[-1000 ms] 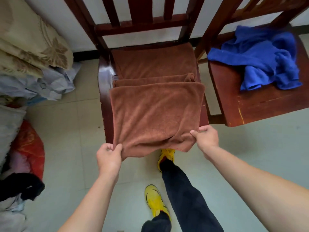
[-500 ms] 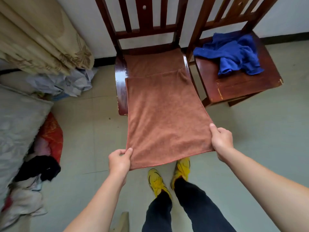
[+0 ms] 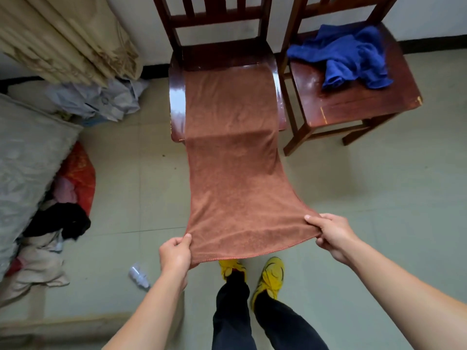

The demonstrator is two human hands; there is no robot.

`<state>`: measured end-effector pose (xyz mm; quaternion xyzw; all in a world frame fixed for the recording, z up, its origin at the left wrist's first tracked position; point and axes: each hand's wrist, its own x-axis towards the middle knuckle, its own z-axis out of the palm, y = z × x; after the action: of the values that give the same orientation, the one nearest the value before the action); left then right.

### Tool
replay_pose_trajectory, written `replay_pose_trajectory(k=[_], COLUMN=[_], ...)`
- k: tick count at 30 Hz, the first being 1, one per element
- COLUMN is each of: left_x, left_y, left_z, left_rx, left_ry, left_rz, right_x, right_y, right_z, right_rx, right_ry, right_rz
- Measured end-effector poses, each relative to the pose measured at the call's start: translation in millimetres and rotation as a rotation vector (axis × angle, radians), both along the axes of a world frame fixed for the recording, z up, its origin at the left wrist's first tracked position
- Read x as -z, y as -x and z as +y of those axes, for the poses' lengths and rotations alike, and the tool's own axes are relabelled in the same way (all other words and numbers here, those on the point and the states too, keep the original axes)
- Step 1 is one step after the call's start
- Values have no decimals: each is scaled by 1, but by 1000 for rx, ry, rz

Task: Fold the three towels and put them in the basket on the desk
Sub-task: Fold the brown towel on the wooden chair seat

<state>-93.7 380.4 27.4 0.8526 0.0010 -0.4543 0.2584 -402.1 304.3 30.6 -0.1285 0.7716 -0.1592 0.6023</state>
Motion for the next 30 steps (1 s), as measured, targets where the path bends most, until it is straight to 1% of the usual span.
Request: replay_pose_trajectory(k=[4, 7, 9, 12, 14, 18, 20, 22, 26, 27, 28, 30], left_x=[-9, -19, -26, -42, -50, -60, -58, -50, -33, -31, -29, -18], left_y=[3, -3, -9, -21, -30, -49, -54, -61, -80, -82, -84, -90], left_z=[-3, -18, -35, -69, -95, -154, -175, -203, -271, -283, -296, -325], left_rx=[-60, -142, -207, -271, -292, -238, -126, 56, 687, 835, 945, 1051], left_ry=[50, 129, 203, 297, 359, 434, 437, 405, 167, 136, 131, 126], left_rz=[-4, -2, 38, 138, 197, 222, 175, 80, -307, -390, -454, -513], right_x=[-5, -14, -22, -36, -44, -52, -51, -47, -26, -24, -19, -3], right_y=[5, 2, -2, -12, -20, -34, -38, -46, -64, -66, -67, -72], right_z=[3, -11, -27, -61, -90, -154, -175, -198, -253, -264, -276, -299], right_rx=[31, 85, 111, 184, 253, 400, 401, 323, 37, -10, -41, -77], right_ry=[44, 151, 228, 293, 298, 291, 309, 366, 445, 457, 458, 415], right_rz=[46, 52, 48, -8, -53, -166, -172, -98, 218, 274, 319, 371])
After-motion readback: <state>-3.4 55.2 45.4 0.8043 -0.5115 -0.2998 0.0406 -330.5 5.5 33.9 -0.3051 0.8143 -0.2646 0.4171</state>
